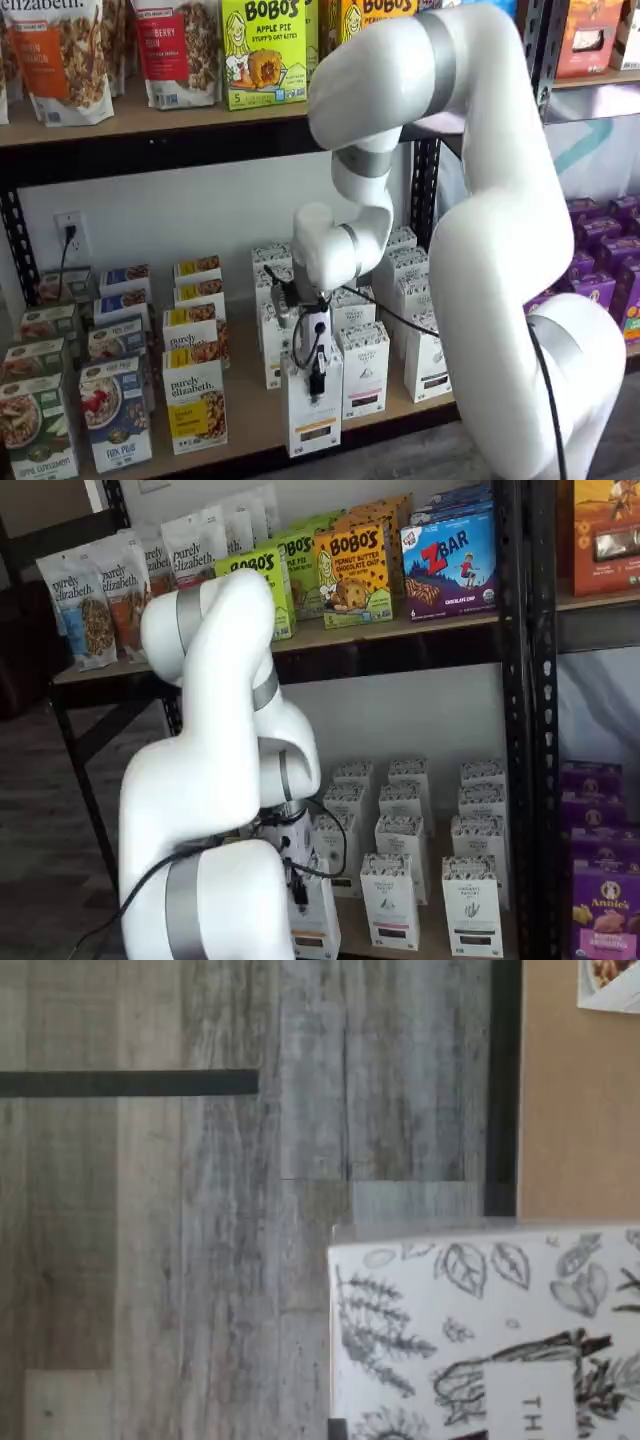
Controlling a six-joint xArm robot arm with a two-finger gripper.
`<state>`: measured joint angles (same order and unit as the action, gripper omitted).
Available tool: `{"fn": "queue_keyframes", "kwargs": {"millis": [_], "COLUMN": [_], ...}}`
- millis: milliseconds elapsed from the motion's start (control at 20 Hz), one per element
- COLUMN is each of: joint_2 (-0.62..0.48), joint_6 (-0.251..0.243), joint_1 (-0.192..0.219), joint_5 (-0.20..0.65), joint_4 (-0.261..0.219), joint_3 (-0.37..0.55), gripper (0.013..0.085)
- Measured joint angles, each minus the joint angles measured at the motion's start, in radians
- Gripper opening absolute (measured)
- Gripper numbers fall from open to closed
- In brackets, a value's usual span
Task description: Pick up the white box with a yellow strip in the middle, on the bottom shelf, the fourth box from the left
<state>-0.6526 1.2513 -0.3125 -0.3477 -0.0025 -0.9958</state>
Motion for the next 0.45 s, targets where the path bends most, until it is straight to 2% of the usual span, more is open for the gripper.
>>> {"fn": "queue_keyframes", "kwargs": {"millis": [150, 450], "joint_2": [0.063, 0.242], "joint_6": [-0.041, -0.079], "joint_1": [-0.005, -0.040], "joint_5": [0.017, 0.030], "joint_4": [-0.039, -0.042], "joint_3": [0.068, 0.229], "gripper": [0.0490, 0.0490]}}
